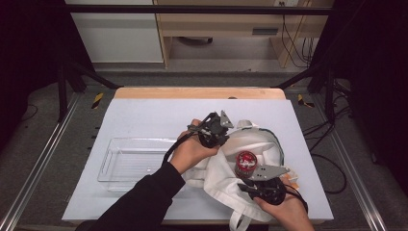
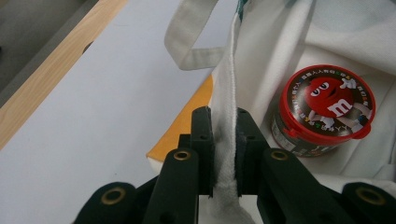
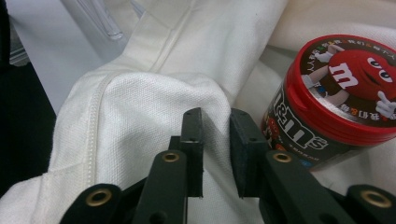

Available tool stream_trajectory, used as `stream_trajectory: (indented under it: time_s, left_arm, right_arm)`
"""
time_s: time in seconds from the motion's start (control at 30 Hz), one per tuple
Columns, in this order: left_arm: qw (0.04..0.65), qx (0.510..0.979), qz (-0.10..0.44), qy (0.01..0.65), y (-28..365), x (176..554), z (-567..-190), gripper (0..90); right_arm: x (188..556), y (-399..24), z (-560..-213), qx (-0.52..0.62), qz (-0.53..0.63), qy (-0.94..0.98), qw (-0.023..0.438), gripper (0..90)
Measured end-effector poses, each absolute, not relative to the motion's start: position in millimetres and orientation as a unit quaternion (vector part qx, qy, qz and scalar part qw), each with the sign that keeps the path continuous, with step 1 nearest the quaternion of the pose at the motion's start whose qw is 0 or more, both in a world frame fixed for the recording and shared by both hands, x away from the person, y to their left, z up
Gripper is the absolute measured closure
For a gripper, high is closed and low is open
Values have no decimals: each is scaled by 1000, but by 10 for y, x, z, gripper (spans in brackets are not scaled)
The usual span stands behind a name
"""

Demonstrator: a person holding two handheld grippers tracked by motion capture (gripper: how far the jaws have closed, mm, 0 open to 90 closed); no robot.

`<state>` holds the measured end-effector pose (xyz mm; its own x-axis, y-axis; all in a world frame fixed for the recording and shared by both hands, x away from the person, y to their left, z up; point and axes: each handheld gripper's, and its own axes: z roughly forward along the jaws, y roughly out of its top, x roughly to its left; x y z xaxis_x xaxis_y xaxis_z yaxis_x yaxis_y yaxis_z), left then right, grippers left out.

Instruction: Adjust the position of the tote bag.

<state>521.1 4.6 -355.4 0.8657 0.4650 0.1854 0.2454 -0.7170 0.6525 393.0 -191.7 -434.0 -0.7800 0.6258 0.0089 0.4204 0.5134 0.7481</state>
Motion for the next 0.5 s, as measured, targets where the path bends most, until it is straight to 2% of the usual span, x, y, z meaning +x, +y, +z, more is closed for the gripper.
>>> stream_trajectory:
  time_s: [0.17,0.5]
  left_arm:
    - [322,910,169,201,51,5267,-3564,808]
    - [321,907,168,214,101,5390,-3589,812]
  right_arm:
    - [3912,-1918,-4340,301,387,860,140,851]
    - [3884,-1932,-4334,298,395,857,145,871]
